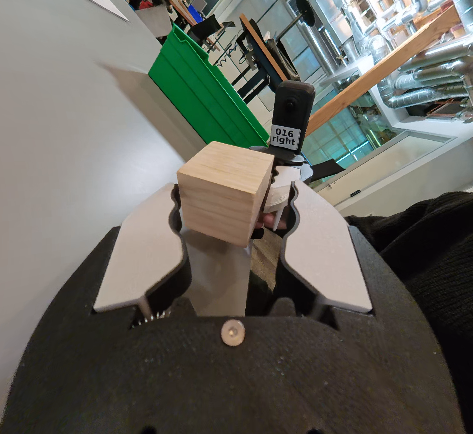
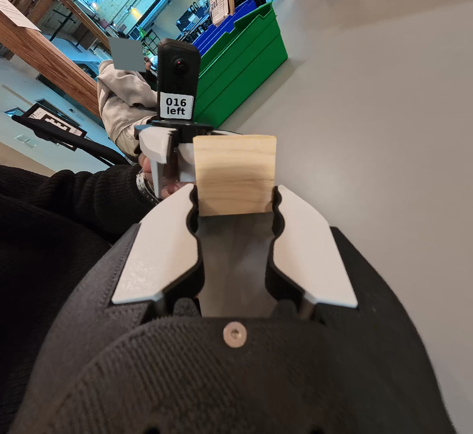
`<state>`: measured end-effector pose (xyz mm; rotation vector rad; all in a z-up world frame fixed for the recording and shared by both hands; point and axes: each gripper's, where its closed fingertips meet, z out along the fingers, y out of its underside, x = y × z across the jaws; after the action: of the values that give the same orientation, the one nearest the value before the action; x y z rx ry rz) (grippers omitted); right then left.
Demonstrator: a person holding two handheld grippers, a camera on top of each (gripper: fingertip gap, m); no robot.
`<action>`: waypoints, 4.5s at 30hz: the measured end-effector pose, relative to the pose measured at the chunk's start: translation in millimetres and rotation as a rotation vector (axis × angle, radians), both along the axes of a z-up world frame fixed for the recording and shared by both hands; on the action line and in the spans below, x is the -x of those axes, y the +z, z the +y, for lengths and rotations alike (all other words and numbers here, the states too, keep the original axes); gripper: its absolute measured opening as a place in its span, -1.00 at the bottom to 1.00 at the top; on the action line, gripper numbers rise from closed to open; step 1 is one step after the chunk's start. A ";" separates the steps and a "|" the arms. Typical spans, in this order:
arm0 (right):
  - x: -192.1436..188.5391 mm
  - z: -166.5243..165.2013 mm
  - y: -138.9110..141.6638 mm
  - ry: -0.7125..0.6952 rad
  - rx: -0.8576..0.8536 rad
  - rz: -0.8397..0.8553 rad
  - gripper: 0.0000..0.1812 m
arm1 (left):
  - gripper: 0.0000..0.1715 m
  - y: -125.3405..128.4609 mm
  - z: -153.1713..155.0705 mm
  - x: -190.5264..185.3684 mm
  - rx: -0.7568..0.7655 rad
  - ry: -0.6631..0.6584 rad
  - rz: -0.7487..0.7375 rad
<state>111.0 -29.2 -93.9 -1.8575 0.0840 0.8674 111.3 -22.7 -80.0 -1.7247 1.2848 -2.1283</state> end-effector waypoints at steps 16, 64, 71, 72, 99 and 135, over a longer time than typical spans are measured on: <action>-11.8 0.1 -1.0 -0.042 0.039 0.161 -0.38 | -0.08 5.6 34.9 -1.8 0.174 0.140 -0.004; -311.4 -161.8 -48.1 0.473 0.427 -1.152 -0.37 | -0.22 13.4 31.7 -13.8 -0.133 0.233 0.057; -295.2 -154.9 -48.3 0.585 0.375 -1.128 -0.37 | -0.22 8.1 21.0 -18.7 -0.124 0.213 0.066; -295.9 -155.5 -49.2 0.591 0.382 -1.139 -0.37 | -0.22 7.0 18.9 -19.4 -0.116 0.211 0.068; -293.2 -155.1 22.2 0.254 0.259 -1.094 -0.09 | -0.23 19.0 46.0 6.5 -0.142 0.311 0.031; 19.4 -50.9 18.1 0.042 -0.199 -0.299 -0.02 | -0.16 -57.4 365.5 240.1 -1.407 -0.106 0.878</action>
<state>91.6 -80.1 -75.8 -1.7847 -0.2205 0.5939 -128.8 342.8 -137.4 -1.6843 2.1692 0.0310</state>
